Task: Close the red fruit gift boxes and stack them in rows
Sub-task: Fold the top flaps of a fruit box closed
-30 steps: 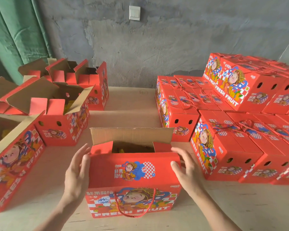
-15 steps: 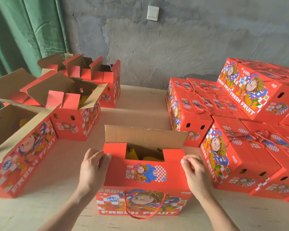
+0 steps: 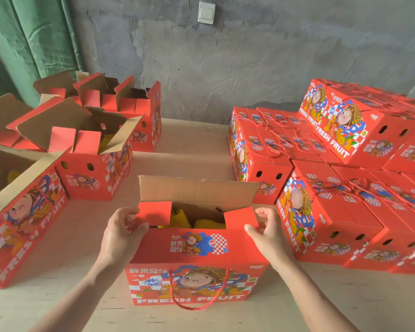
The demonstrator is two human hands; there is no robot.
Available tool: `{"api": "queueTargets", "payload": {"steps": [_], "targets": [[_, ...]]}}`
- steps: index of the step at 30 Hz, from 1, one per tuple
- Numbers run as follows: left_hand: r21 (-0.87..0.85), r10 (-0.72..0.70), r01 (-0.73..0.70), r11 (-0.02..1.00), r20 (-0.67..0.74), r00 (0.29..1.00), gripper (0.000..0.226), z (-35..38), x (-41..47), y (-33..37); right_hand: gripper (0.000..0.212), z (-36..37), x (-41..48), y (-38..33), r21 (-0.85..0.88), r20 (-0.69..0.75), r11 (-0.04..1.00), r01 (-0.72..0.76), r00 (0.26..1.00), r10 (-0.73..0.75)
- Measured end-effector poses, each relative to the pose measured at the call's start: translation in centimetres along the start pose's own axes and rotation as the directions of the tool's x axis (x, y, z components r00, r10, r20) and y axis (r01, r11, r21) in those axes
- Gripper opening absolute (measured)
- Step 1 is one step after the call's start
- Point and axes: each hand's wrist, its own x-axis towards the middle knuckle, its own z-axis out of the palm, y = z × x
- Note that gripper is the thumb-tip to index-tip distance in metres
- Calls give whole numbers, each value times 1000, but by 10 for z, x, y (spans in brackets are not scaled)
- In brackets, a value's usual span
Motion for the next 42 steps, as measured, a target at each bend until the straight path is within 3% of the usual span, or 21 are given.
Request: {"api": "queueTargets", "payload": {"steps": [3,6,12,16,19,20,21,23,24,27,30,33,35,39,42], "targets": [[-268,-256,277,923,112,960,43,4,0,0,67,3,2,5,258,189,932,-255,959,210],[-354,-289,356,865,229,929,65,4,3,2,81,-4,10,7,349,337,905,-244,933,122],[-239,-95,138,961,183,979,77,1,-4,3,67,-6,15,8,388,317,916,-98,948,-33],[-67,170,-164,984,108,979,82,-3,-8,6,45,-5,11,14,428,275,903,-49,958,-78],[141,367,-385,912,137,920,55,-5,-10,9,46,-10,11,20,360,325,933,8,936,-134],[193,375,-404,894,171,911,48,-6,-13,10,52,-14,13,20,321,375,947,28,914,-154],[248,355,-401,882,210,911,60,-6,-15,11,60,-20,15,19,261,438,964,53,883,-167],[361,315,-399,843,269,910,105,-6,-16,9,68,-29,21,15,107,529,985,136,831,-172],[433,294,-400,808,293,910,116,-6,-12,10,63,-31,25,11,44,540,982,183,823,-177],[638,223,-483,599,447,866,113,-2,13,24,50,-26,32,0,-98,550,936,338,802,-233],[611,81,-569,550,639,765,88,9,42,40,47,-18,34,-2,-179,564,895,408,788,-246],[564,55,-604,563,704,708,74,15,56,45,44,-18,33,-1,-205,526,875,438,803,-279],[564,88,-633,530,706,703,84,17,60,40,43,-19,33,-1,-226,508,853,470,804,-308],[562,226,-755,337,730,645,111,19,55,34,43,-17,33,-1,-211,476,836,507,800,-365],[569,222,-769,292,742,633,129,20,52,35,43,-16,33,1,-193,461,842,504,804,-375]]}}
